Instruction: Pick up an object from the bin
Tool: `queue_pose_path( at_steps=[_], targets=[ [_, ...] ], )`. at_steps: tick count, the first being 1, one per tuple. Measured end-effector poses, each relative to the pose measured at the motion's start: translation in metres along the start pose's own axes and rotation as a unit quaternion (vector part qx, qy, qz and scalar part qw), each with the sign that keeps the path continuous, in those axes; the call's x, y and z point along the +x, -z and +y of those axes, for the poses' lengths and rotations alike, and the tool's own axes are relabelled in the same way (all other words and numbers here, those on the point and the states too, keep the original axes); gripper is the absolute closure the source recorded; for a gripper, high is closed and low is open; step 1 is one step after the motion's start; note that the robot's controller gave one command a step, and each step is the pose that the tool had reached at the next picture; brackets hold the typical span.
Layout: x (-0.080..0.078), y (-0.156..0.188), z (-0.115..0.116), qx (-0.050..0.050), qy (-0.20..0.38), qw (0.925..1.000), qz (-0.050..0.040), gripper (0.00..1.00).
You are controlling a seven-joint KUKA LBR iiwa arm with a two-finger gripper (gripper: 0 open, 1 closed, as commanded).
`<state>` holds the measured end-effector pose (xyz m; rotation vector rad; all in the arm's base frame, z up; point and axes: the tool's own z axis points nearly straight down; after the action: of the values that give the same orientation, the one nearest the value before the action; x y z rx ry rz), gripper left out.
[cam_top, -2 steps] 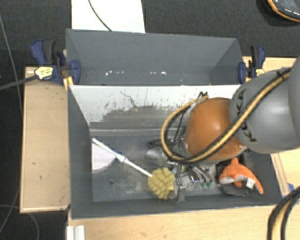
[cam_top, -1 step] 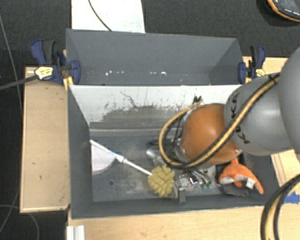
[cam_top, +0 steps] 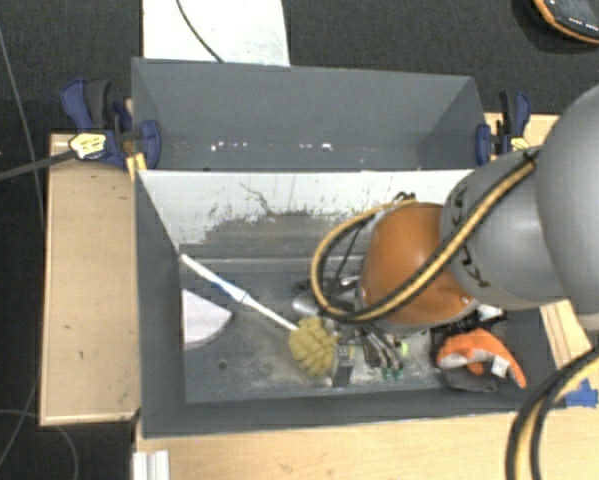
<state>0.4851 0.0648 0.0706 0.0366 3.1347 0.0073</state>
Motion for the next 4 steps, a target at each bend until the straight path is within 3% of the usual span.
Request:
queue_pose_path(
  at_steps=[4],
  targets=[
    [0.000,0.020,0.000,0.000,-0.001,1.0000,-0.0001,1.00]
  ],
)
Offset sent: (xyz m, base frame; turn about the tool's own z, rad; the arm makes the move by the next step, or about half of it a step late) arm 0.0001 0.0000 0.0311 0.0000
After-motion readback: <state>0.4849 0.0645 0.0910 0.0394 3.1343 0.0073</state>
